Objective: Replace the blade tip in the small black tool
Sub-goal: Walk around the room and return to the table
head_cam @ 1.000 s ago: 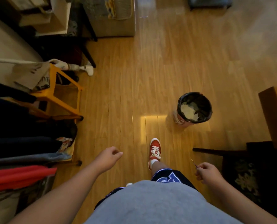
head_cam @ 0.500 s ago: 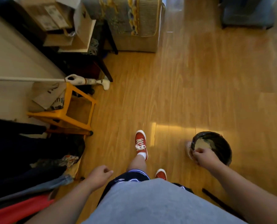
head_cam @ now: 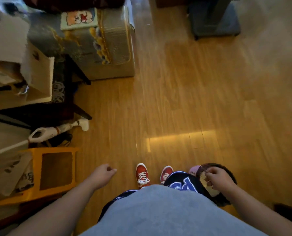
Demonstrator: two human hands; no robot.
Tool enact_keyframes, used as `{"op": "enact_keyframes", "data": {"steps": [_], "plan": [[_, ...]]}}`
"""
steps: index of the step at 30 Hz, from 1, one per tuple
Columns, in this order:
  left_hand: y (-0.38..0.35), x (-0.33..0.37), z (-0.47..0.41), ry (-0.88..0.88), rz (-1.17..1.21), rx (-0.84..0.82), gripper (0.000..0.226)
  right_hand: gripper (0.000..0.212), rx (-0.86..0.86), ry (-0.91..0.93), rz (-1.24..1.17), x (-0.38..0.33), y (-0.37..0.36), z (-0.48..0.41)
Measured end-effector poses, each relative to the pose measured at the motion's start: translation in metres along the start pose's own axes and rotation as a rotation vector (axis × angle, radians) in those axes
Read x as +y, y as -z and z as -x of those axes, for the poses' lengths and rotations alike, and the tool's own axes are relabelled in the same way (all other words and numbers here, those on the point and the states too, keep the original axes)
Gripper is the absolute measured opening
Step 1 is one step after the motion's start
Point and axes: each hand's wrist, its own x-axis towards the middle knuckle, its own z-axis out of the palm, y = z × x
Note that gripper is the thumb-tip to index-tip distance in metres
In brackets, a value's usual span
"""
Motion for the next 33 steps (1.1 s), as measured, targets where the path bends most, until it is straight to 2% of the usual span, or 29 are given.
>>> {"op": "enact_keyframes", "data": {"steps": [2,5,9,13,19,26,29,33], "plan": [[0.022,0.056,-0.024,-0.066,0.013,0.006,0.029,0.013,0.029,-0.052,0.02,0.007,0.01,-0.015],[0.037,0.145,-0.056,-0.189,0.003,-0.049,0.017,0.012,0.036,-0.136,0.023,0.02,0.025,-0.047],[0.043,0.251,-0.096,-0.292,-0.098,-0.11,0.016,0.011,0.031,-0.297,-0.073,0.026,0.049,-0.092],[0.054,0.329,-0.126,-0.278,-0.207,-0.167,0.014,0.012,0.015,-0.378,-0.167,0.012,0.085,-0.131],[0.086,0.408,-0.154,-0.235,-0.396,-0.149,0.016,0.023,0.035,-0.305,-0.281,-0.053,0.16,-0.184],[0.13,0.49,-0.218,-0.16,-0.538,-0.17,0.022,0.021,0.085,-0.256,-0.44,-0.135,0.236,-0.268],[0.147,0.546,-0.263,-0.175,-0.612,-0.185,0.021,0.021,0.124,-0.265,-0.479,-0.162,0.263,-0.298],[0.165,0.65,-0.311,-0.232,-0.678,-0.187,0.025,0.024,0.187,-0.369,-0.592,-0.183,0.295,-0.313]]}}
